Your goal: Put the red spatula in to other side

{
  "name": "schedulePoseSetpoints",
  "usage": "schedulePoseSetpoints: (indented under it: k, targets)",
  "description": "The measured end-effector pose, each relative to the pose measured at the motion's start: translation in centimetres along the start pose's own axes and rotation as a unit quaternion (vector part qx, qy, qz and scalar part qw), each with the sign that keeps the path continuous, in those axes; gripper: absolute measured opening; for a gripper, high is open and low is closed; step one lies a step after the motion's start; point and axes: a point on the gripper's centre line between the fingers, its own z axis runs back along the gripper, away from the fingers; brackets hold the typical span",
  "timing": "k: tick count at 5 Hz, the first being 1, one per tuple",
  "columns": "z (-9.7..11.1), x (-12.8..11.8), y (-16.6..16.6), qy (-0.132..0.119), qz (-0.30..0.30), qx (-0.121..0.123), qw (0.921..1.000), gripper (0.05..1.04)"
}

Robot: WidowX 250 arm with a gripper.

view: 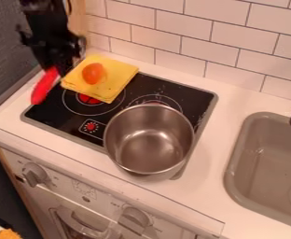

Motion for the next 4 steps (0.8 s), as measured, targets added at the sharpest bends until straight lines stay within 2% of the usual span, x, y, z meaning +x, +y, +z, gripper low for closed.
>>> schedulePoseSetpoints:
  k: [2,4]
  targets:
    - [-5.3,-0.7,0.9,0.067,0.005,0.016,0.9976,0.337]
    - [-6.3,-2.8,0.5,0.077,-0.011,0.021,0.9968,0.337]
